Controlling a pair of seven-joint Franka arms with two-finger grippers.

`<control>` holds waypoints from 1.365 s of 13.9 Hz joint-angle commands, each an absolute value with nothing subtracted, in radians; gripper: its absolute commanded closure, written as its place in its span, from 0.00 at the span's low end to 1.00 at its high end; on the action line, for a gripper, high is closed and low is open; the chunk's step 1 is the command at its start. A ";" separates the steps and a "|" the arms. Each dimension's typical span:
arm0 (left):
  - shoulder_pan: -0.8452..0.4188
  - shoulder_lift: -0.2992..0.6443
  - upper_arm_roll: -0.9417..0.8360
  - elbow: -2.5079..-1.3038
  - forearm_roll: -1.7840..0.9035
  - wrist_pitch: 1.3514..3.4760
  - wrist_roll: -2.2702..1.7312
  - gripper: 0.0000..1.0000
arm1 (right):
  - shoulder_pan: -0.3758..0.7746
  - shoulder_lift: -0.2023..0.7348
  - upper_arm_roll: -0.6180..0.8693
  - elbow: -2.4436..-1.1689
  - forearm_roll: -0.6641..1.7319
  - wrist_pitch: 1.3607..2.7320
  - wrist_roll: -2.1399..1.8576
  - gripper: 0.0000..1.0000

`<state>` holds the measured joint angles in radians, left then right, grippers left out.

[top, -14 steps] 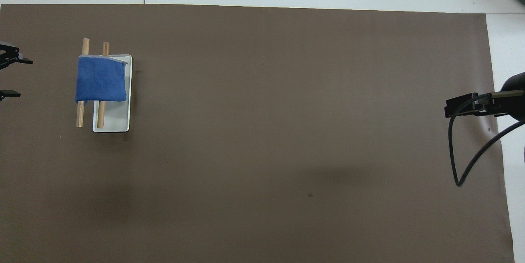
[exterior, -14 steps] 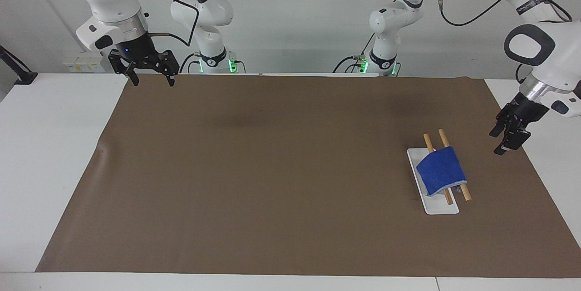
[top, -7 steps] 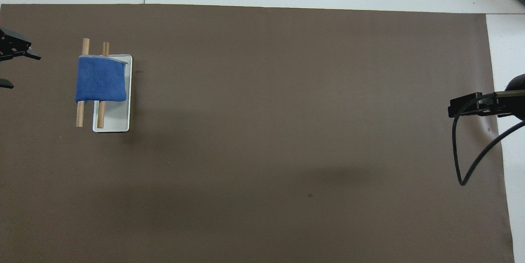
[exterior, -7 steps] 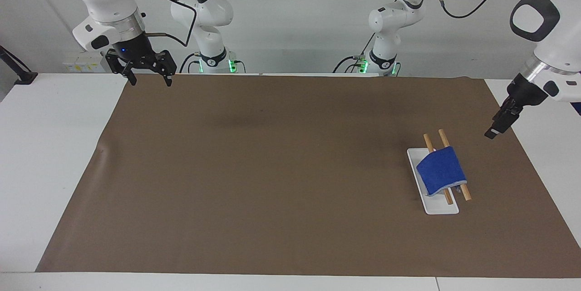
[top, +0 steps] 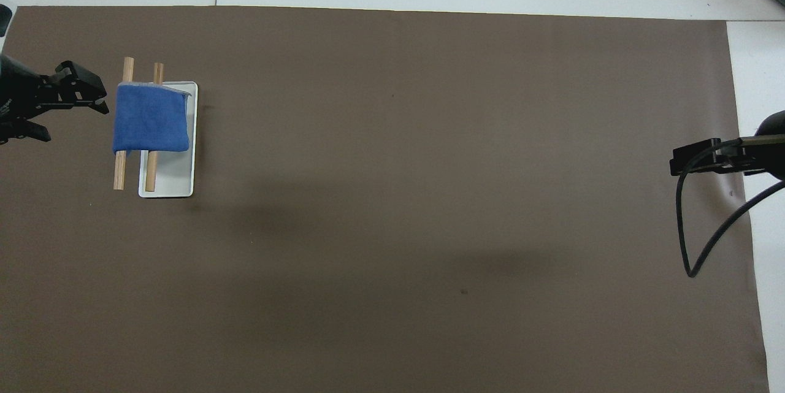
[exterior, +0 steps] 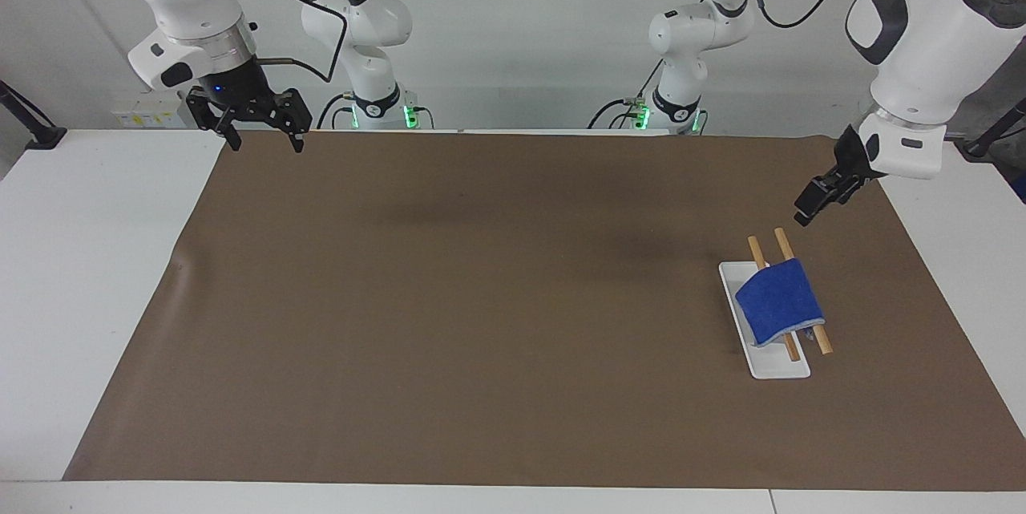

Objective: Right arm passes towel to left arm to hang

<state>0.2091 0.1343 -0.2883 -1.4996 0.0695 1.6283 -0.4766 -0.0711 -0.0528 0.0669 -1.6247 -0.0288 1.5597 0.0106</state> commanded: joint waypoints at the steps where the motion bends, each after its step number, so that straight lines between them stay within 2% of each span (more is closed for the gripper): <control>1: 0.198 0.156 -0.279 -1.451 0.115 1.582 -0.398 0.10 | -0.077 -0.063 0.069 -1.628 -0.028 1.543 0.015 0.00; 11: 0.199 0.140 -0.276 -1.471 0.159 1.551 -0.200 0.05 | -0.077 -0.064 0.071 -1.628 -0.028 1.542 0.015 0.00; 15: 0.199 0.126 -0.281 -1.471 0.147 1.598 -0.175 0.00 | -0.077 -0.064 0.071 -1.628 -0.028 1.542 0.014 0.00; 19: 0.195 0.124 -0.285 -1.473 0.144 1.629 -0.127 0.00 | -0.066 -0.066 0.074 -1.629 -0.023 1.523 0.011 0.00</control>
<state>0.2063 0.1316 -0.2895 -1.4750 0.1327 1.6135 -0.1582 -0.0682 -0.0531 0.0690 -1.6247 -0.0278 1.5539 0.0106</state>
